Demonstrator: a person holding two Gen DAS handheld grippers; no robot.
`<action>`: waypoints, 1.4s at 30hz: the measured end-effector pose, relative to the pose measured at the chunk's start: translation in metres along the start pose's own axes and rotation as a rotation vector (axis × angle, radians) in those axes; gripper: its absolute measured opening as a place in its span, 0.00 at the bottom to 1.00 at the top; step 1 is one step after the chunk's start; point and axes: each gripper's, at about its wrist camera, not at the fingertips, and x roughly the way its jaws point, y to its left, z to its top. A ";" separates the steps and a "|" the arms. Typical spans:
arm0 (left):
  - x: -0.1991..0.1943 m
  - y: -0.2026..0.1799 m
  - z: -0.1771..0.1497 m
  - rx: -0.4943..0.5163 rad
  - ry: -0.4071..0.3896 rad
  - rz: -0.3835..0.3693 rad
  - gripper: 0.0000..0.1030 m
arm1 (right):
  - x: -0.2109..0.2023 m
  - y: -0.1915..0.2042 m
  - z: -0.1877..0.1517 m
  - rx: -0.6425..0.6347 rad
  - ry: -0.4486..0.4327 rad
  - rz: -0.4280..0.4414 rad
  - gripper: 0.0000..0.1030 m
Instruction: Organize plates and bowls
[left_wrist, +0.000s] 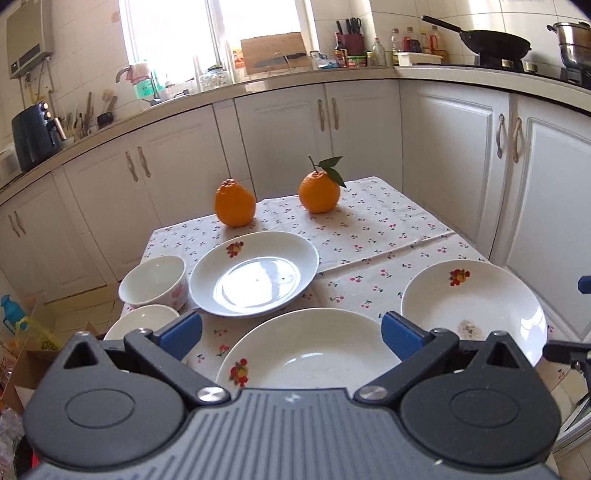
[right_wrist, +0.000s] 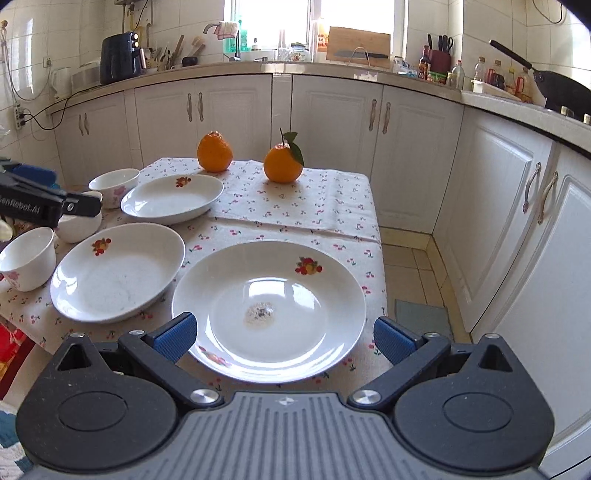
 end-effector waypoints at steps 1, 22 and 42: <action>0.006 -0.005 0.003 0.010 0.004 -0.010 0.99 | 0.004 -0.003 -0.004 0.001 0.014 0.009 1.00; 0.108 -0.080 0.032 0.170 0.227 -0.362 0.99 | 0.061 -0.022 -0.039 -0.103 0.137 0.180 1.00; 0.176 -0.109 0.043 0.230 0.428 -0.527 0.69 | 0.071 -0.034 -0.039 -0.189 0.041 0.280 1.00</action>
